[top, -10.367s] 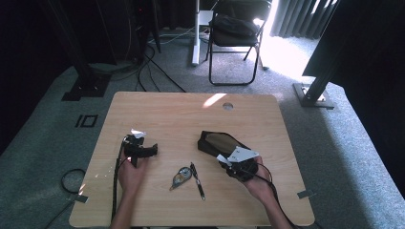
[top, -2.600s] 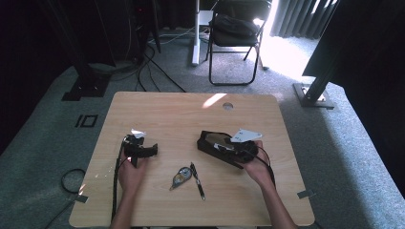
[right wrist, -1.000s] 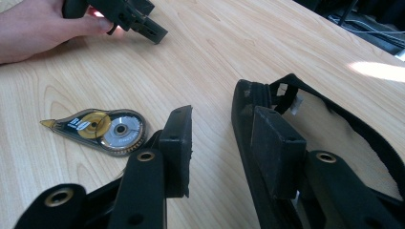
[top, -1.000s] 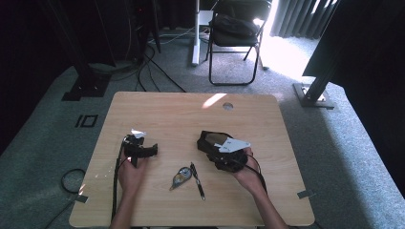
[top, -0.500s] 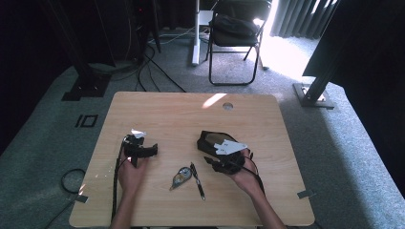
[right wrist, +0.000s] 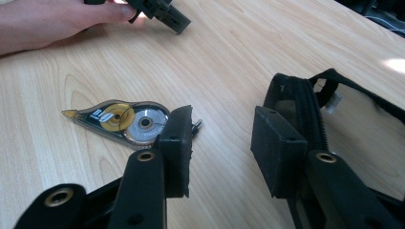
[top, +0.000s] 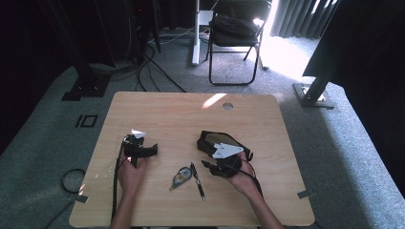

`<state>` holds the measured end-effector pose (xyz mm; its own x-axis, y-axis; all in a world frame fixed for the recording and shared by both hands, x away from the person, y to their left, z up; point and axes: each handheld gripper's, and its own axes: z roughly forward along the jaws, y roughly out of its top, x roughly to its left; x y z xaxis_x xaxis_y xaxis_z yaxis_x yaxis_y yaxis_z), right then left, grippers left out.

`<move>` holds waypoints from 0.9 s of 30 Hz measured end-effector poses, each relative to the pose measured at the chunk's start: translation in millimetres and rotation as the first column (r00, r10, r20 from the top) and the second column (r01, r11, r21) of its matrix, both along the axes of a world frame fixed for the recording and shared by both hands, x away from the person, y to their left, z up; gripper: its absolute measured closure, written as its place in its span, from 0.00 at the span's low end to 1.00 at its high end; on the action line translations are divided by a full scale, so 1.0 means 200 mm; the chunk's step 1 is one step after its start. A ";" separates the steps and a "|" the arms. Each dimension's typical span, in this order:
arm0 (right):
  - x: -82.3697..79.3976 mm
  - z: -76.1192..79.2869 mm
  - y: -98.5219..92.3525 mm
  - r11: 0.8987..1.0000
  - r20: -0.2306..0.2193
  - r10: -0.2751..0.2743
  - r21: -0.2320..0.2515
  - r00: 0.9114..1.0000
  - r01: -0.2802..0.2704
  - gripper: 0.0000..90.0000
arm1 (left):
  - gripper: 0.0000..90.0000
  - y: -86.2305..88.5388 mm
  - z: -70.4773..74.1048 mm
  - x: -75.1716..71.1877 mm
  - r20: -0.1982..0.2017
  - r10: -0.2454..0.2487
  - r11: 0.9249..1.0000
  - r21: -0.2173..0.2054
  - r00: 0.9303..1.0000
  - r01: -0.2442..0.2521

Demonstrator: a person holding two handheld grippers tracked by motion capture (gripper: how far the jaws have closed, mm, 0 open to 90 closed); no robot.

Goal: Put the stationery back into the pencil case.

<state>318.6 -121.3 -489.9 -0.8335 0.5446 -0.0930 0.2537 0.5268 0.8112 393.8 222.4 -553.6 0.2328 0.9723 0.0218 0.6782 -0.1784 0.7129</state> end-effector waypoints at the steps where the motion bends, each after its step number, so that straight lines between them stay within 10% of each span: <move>1: 0.00 0.00 0.00 1.000 0.000 0.003 -0.001 1.000 -0.003 0.65 | 0.15 0.00 0.00 0.00 0.000 0.000 1.000 0.000 1.000 0.000; 27: -0.05 -0.10 0.08 0.998 -0.035 0.038 -0.048 0.999 -0.040 0.68 | 0.15 0.00 0.00 0.00 0.000 0.000 1.000 0.000 1.000 0.000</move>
